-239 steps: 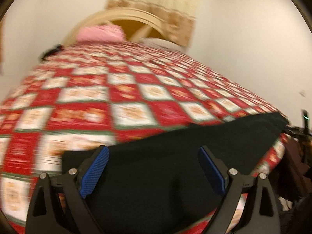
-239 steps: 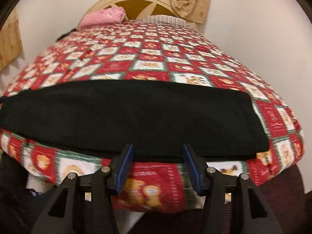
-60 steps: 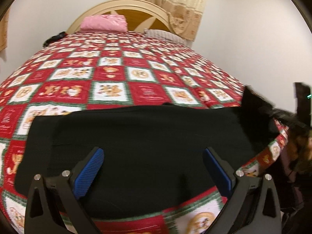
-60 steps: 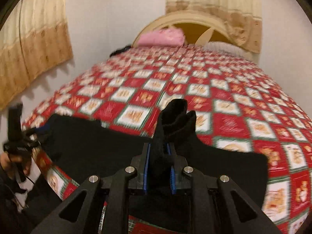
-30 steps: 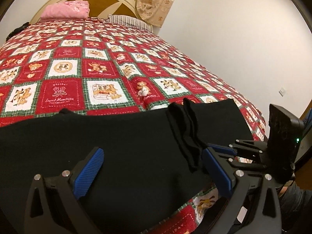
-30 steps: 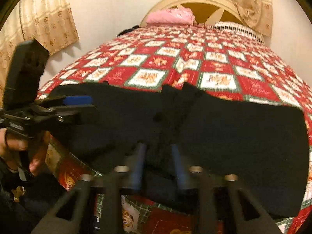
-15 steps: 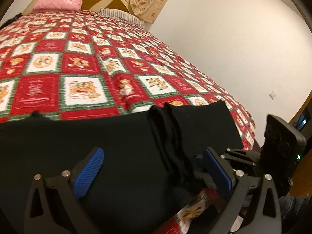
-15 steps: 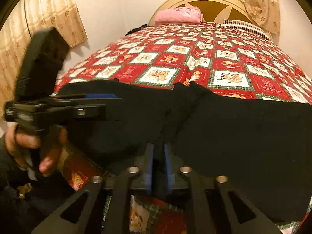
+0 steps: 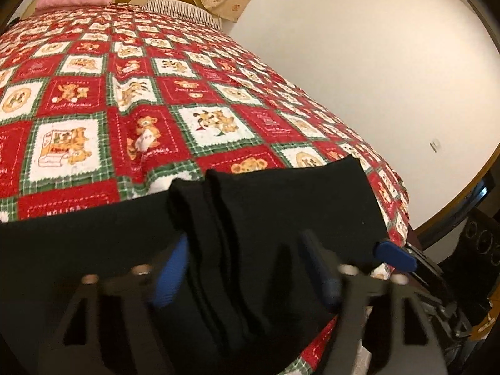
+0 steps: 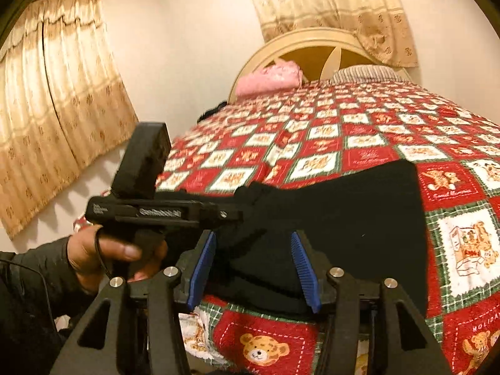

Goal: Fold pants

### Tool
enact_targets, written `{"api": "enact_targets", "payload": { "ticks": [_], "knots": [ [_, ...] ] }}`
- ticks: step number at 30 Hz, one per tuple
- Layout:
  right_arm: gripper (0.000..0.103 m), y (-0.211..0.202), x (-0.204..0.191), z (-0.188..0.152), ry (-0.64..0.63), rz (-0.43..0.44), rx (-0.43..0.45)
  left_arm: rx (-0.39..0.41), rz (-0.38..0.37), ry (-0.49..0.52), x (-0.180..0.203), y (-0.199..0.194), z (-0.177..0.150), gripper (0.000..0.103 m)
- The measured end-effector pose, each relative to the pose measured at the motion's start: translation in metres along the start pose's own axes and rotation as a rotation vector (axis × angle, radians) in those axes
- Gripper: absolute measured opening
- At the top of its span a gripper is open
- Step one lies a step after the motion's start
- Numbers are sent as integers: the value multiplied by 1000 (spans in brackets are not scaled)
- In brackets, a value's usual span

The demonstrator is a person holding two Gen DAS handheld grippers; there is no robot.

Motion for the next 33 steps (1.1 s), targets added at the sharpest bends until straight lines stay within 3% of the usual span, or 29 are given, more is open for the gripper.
{"api": "enact_targets", "payload": {
  "ticks": [2, 11, 16, 21, 23, 26, 28, 31, 33],
  "knots": [
    [56, -2, 2, 1, 11, 11, 24, -27, 12, 4, -1, 3, 0, 13],
    [61, -20, 31, 6, 111, -15, 113, 45, -32, -17, 8, -55, 3, 13],
    [61, -15, 30, 4, 108, -21, 98, 59, 15, -64, -15, -76, -7, 13],
    [61, -7, 18, -1, 55, 6, 67, 48, 74, -96, -38, -66, -18, 13],
    [61, 3, 14, -5, 25, -24, 28, 45, 74, -110, -45, -64, -23, 13],
    [61, 24, 16, -13, 5, -92, -77, 47, 78, -102, -49, -61, -26, 15],
    [61, 26, 19, -15, 12, -92, -90, 43, 97, -80, -44, -59, -25, 18],
    [61, 20, 14, -12, -5, -109, -104, 40, 103, -63, -41, -61, -24, 34],
    [61, 17, 12, -8, -12, -123, -99, 55, 113, -48, -37, -66, -25, 51]
  ]
}}
Point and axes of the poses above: each gripper's, at about its wrist camera, not at the fingertips, and y roughly the way its jaws point, x to its right, z to its top, the point moved 1 cm from there along y, roughly the way its jaws point, and after that the axes turned 15 degrees about -z, right-handed, at the moved point
